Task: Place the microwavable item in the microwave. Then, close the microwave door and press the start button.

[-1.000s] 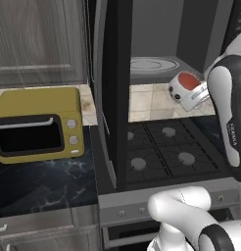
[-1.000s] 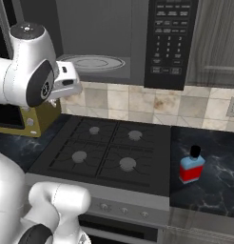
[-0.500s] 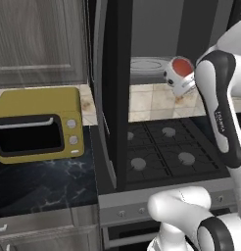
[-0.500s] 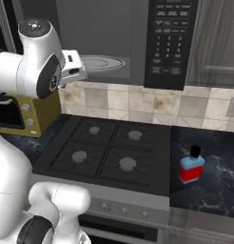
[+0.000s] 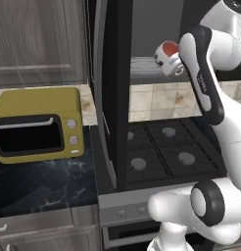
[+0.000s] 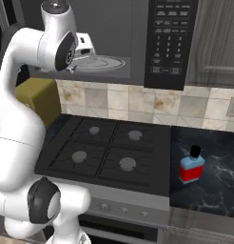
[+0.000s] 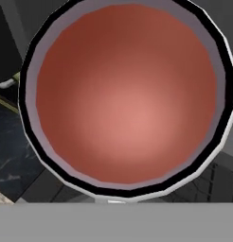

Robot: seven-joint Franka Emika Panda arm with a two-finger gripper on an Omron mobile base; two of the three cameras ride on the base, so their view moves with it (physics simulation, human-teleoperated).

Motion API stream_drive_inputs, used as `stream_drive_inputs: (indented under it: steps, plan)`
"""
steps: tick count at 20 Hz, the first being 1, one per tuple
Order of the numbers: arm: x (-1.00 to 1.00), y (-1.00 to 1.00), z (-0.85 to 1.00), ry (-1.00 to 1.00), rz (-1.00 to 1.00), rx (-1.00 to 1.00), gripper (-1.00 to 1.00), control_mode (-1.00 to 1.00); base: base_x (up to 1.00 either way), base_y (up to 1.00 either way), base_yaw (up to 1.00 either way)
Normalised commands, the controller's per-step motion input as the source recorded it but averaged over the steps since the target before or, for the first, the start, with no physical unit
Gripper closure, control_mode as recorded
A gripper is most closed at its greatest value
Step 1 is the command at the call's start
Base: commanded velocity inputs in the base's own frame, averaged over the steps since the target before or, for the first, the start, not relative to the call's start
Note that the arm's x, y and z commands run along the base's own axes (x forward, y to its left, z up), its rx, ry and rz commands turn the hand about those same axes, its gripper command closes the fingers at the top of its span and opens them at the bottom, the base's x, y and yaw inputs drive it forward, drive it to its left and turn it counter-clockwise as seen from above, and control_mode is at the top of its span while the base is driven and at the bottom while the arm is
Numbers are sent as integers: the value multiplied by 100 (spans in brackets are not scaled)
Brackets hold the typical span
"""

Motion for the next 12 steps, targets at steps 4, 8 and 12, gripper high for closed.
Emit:
stream_drive_inputs:
  steps: [4,8,12]
  plan:
    - [81,0,-5,8,0,0,100,-100,0,0,0]
    - [69,0,-27,4,0,0,100,-100,0,0,0]
    - [66,0,-26,2,0,0,100,-100,0,0,0]
